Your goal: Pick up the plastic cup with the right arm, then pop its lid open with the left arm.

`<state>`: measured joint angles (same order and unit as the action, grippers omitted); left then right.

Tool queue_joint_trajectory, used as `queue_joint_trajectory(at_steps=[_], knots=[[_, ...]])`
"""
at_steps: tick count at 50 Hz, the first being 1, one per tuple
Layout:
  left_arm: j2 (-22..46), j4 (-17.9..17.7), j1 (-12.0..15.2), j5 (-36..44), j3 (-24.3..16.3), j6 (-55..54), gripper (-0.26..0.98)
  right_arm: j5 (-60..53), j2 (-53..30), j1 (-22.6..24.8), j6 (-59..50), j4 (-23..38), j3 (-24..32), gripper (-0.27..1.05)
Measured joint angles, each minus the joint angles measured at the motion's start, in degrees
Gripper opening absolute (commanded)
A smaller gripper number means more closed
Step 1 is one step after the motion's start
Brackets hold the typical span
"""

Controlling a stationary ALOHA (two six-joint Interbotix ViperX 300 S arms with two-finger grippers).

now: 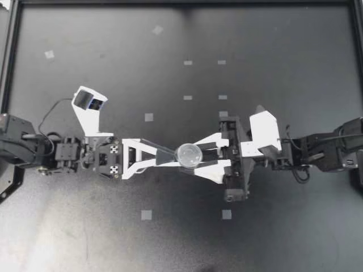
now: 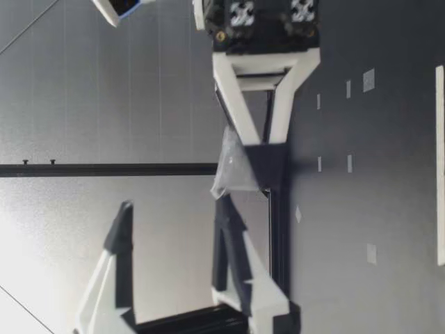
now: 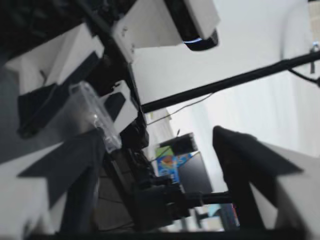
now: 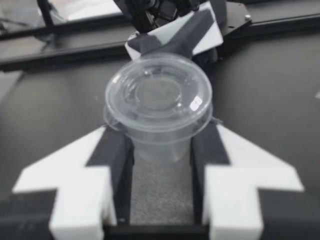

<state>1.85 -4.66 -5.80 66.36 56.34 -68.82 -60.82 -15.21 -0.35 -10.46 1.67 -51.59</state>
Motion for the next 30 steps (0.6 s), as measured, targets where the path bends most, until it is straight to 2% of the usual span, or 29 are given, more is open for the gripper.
queue_joint_trajectory(at_steps=[10, 21, 26, 30], knots=[[-5.10, -0.09, 0.09, -1.41, 0.09, 3.16, 0.74, 2.72, -1.93, 1.58, -1.67, -0.09, -1.23, 0.22], [-7.47, -0.18, 0.70, -2.29, 1.49, 8.70, 0.74, 4.57, -0.79, 1.93, -2.37, -0.18, -1.14, 0.22], [-7.65, -0.09, 0.70, -3.43, 2.46, 15.38, 0.74, 4.66, 2.11, 1.93, -2.46, -0.18, -1.23, 0.22], [-7.91, 0.09, 0.79, -5.01, 3.52, 25.40, 0.74, 4.83, 4.92, 2.02, -2.46, -0.18, -1.23, 0.22]])
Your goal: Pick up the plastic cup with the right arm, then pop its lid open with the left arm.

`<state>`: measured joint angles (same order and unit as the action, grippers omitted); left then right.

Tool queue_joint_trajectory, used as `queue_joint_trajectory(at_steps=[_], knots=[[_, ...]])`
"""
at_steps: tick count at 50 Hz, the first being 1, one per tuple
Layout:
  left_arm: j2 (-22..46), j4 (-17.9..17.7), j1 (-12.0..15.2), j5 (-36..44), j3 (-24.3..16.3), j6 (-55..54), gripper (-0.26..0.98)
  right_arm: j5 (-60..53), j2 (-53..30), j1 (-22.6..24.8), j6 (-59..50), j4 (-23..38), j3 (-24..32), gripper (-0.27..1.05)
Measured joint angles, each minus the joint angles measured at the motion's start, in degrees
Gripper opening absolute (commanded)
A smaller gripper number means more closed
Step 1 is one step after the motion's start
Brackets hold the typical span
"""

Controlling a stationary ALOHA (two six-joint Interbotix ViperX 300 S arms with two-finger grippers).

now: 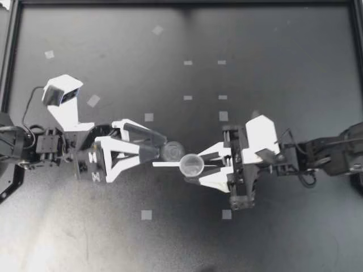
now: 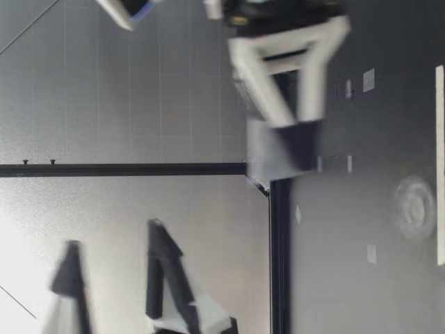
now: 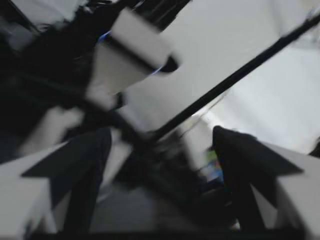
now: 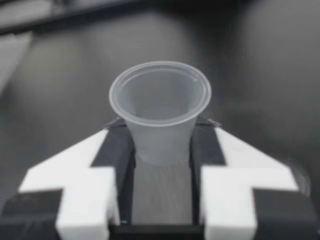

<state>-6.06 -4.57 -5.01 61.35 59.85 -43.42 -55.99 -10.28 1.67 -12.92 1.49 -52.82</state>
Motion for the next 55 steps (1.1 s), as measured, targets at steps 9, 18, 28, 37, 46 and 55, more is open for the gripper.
queue_joint_trajectory(at_steps=[9, 18, 28, 37, 46, 55], knots=[[-1.41, 0.44, 0.09, -5.01, 1.05, 24.26, 0.73, 0.62, 6.94, 0.00, 0.00, 0.00, -1.67, 0.22], [-1.58, 0.53, 0.00, -9.76, 1.05, 39.55, 0.71, 0.62, 11.25, 0.00, 0.00, 0.09, -4.22, 0.22], [-1.67, 0.53, -0.09, -10.28, 0.62, 40.87, 0.70, 0.70, 11.25, 0.00, -0.09, 0.09, -4.39, 0.22], [-1.49, 0.62, -0.18, -10.28, 0.53, 40.78, 0.70, 0.70, 10.72, 0.00, 0.09, 0.09, -4.39, 0.22], [-0.97, 0.53, -0.09, -10.55, 0.18, 40.87, 0.70, 0.70, 10.20, 0.00, 0.09, 0.00, -4.39, 0.22], [-0.88, 0.53, -0.18, -10.72, 0.26, 40.87, 0.70, 0.70, 10.20, 0.00, 0.09, 0.09, -4.39, 0.22]])
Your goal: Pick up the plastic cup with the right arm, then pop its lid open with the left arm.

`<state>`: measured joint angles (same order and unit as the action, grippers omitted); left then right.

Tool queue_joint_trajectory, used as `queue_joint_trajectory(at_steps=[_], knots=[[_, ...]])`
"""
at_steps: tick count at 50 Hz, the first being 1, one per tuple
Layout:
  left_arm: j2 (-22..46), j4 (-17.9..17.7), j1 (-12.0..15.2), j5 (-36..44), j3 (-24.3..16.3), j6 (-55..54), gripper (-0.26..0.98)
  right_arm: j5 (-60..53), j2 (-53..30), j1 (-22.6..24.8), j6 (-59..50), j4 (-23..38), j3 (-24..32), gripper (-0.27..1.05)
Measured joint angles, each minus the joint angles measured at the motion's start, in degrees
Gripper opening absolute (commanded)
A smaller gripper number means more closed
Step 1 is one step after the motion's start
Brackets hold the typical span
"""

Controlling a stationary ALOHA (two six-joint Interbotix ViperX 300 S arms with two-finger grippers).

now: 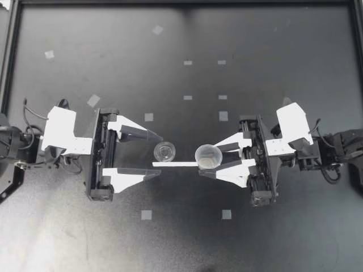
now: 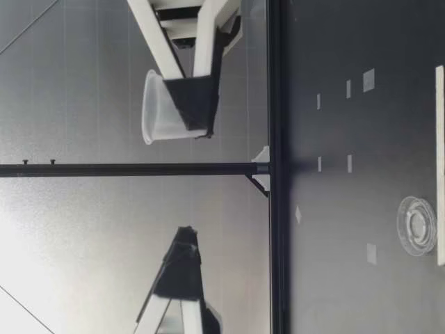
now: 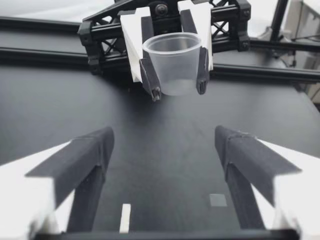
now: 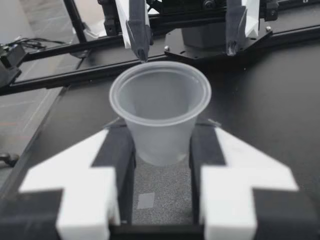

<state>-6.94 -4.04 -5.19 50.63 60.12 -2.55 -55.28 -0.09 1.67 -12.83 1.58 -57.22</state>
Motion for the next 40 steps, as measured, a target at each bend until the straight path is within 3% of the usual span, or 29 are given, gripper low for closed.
queue_joint_trajectory(at_steps=[40], knots=[[0.00, 0.00, 0.00, -0.26, 0.00, -0.09, 0.70, 0.53, -0.44, 0.00, 0.00, 0.09, 0.00, 0.22]])
